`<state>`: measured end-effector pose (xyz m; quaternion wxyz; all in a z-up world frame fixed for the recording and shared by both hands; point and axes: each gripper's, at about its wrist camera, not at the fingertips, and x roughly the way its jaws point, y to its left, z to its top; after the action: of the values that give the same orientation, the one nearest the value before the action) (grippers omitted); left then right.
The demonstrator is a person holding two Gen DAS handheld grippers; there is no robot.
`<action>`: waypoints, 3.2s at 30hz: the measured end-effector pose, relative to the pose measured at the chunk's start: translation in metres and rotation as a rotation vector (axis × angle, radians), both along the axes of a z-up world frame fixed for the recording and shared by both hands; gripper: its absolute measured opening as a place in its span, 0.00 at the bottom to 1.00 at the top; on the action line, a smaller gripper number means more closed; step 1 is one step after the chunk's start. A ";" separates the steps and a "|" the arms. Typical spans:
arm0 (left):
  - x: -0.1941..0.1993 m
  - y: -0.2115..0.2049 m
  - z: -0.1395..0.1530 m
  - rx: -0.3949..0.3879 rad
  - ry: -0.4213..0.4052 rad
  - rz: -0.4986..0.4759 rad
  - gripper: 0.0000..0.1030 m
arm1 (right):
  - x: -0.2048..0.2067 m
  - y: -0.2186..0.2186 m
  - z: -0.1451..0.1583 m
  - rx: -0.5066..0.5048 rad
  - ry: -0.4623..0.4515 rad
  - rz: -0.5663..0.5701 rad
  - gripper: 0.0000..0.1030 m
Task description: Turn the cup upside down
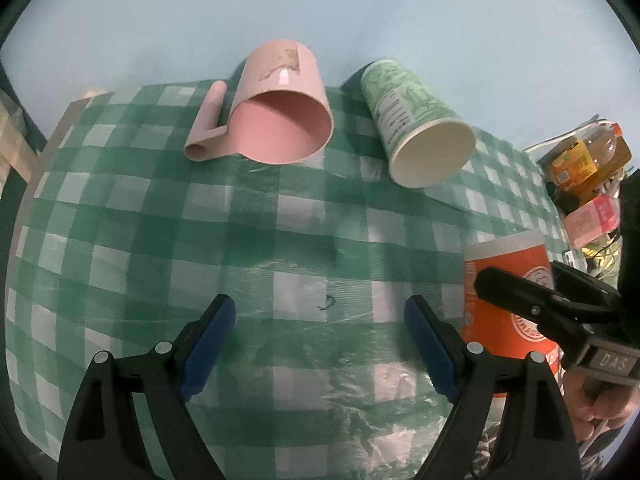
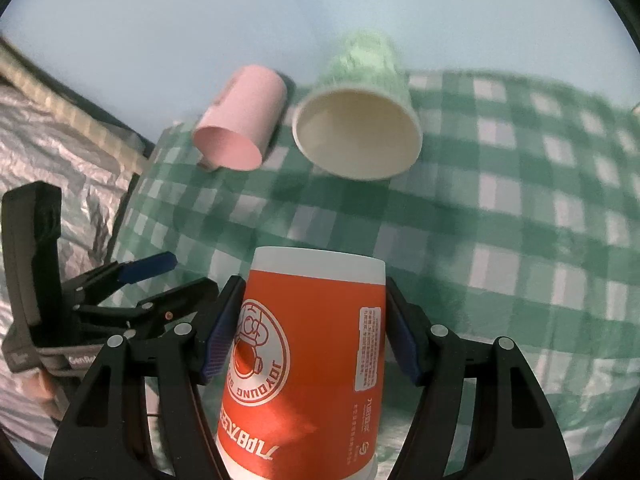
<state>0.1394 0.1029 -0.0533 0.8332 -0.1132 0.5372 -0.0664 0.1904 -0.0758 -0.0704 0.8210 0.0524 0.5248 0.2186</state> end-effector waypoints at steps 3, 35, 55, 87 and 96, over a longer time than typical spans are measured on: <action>-0.008 -0.002 0.005 0.018 -0.047 0.019 0.85 | -0.015 0.000 0.012 -0.017 -0.097 0.005 0.66; -0.049 -0.009 0.012 0.143 -0.327 0.134 0.85 | -0.064 0.024 0.038 -0.246 -0.730 -0.080 0.66; -0.049 -0.005 0.002 0.158 -0.324 0.142 0.85 | -0.047 0.035 0.004 -0.371 -0.700 -0.046 0.66; -0.128 -0.046 0.026 0.220 -0.601 0.168 0.99 | -0.140 -0.026 0.028 -0.140 -0.799 -0.159 0.85; -0.149 -0.063 0.032 0.282 -0.687 0.154 0.99 | -0.163 -0.044 0.030 -0.071 -0.782 -0.196 0.85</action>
<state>-0.0095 0.0402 -0.0216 0.9747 -0.0085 0.2202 0.0369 0.0275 -0.1193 -0.0402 0.9770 -0.0135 0.1727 0.1243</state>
